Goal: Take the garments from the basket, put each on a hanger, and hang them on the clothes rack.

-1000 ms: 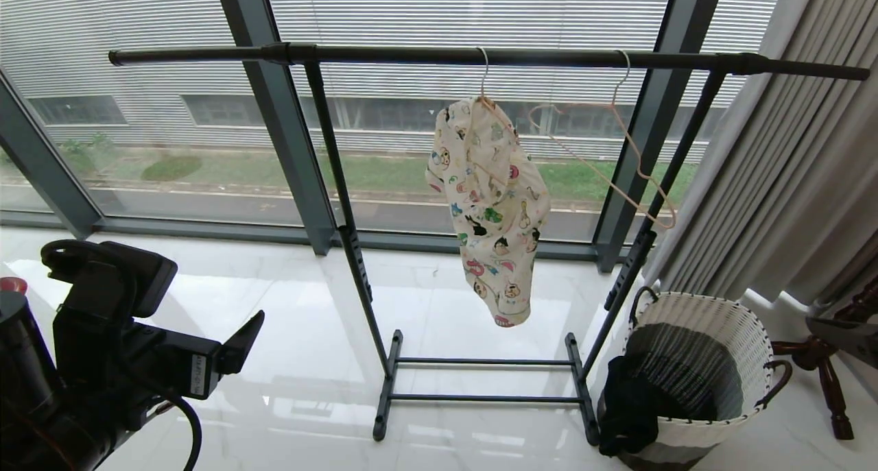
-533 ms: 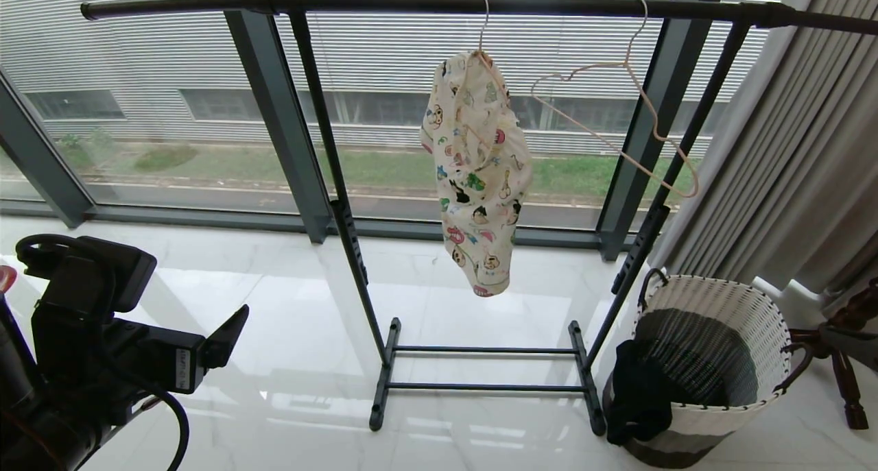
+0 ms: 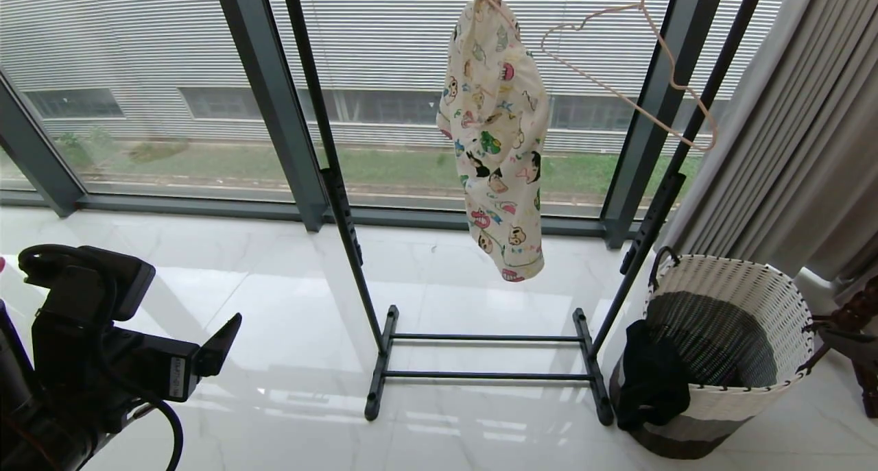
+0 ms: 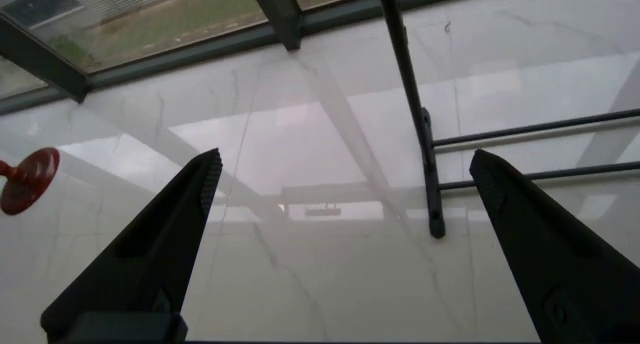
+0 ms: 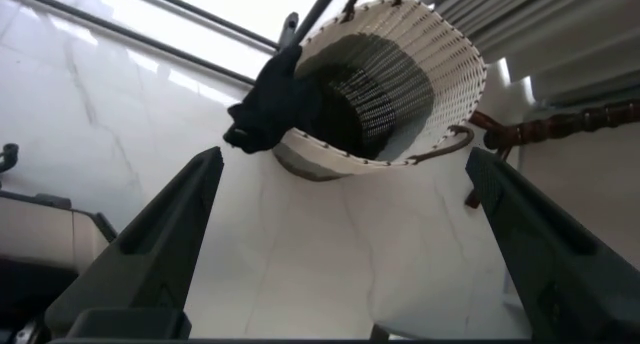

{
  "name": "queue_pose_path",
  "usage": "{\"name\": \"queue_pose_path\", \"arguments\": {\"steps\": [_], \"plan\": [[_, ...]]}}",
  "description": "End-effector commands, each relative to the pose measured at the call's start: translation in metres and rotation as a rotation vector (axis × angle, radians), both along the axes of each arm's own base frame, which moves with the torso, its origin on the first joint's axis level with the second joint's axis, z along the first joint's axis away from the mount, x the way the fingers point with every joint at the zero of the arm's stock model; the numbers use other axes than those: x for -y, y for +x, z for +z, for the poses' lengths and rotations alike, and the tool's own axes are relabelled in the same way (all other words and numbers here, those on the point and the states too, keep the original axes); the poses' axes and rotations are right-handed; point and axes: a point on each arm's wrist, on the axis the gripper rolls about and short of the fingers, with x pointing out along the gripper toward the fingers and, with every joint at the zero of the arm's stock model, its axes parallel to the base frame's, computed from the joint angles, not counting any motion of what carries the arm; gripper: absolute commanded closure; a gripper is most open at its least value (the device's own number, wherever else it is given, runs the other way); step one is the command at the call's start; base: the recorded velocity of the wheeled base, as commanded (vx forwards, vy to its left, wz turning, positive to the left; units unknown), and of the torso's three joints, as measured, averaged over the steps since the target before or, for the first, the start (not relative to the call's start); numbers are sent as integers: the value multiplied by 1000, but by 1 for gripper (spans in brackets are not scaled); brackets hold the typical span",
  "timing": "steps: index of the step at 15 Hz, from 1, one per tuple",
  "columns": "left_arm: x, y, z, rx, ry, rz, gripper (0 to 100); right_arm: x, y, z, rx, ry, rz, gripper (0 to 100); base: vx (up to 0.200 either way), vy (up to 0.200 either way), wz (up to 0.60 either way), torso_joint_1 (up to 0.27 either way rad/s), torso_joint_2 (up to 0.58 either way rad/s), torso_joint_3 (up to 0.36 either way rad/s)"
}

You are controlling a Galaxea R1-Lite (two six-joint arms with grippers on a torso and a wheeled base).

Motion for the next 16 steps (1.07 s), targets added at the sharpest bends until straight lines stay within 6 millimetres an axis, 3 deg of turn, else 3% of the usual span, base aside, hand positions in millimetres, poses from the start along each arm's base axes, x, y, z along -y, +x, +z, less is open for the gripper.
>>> {"name": "queue_pose_path", "arguments": {"steps": [1,9,13,16], "plan": [[0,1,1,1,5,-1,0,-2,5,0,8,1,1,0,0,0,0,-183,481,295],[0,0,1,4,1,-2,0,-9,16,-6,11,-25,17,0,0,0,0,-146,414,270],[1,-2,1,8,1,-11,0,-10,13,-10,-3,28,118,0,200,-200,0,-24,60,44],[1,-2,1,10,-1,-13,0,-10,12,-26,-61,-19,164,0,200,-200,0,2,9,1]]}}
